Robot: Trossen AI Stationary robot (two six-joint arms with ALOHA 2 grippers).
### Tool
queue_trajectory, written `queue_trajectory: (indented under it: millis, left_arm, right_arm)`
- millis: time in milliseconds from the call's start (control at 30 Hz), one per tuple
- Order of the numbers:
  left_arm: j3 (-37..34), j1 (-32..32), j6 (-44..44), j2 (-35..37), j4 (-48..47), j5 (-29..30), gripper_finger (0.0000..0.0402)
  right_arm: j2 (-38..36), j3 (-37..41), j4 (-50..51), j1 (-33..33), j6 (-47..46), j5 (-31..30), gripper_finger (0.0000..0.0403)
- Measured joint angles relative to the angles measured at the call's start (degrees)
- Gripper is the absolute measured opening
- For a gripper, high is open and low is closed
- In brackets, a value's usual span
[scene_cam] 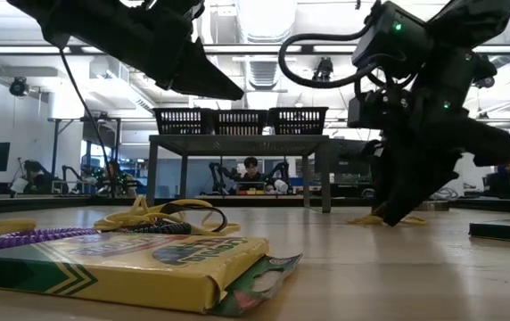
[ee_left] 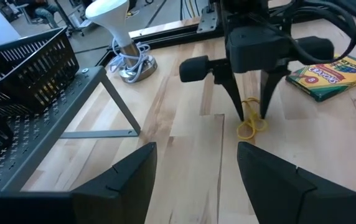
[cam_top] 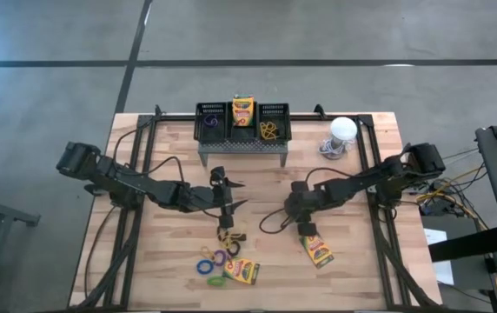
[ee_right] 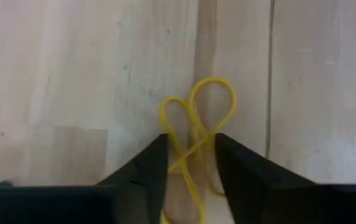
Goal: Pick & Place Office Desk Supplies
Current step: Put the yellow rubber band into the right black basket on the shelf
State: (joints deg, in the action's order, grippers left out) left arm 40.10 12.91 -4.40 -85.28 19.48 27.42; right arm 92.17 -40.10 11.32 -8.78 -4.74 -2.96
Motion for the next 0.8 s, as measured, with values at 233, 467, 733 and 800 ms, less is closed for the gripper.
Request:
queue_trajectory:
  millis: [233, 467, 733, 800]
  left_arm:
    - [0.00, 0.00, 0.03, -0.02, -0.13, 0.00, 0.0228]
    - [0.02, 0.42, 0.96, 0.00, -0.09, -0.19, 0.0228]
    - [0.02, 1.85, 1.44, 0.00, -0.68, -0.57, 0.0228]
    - [0.07, 1.95, 1.44, 0.03, -0.75, -0.57, 0.0228]
  right_arm:
    - [-2.45, 0.15, -2.92, 0.20, 5.85, -0.21, 0.0016]
    - [-2.22, 0.47, -26.69, 0.68, 14.60, -1.75, 0.0013]
    - [-4.56, -0.29, -40.19, 1.26, 18.02, -13.26, 0.0013]
    - [-6.07, -1.63, -38.86, 1.88, 17.52, -16.56, 0.0013]
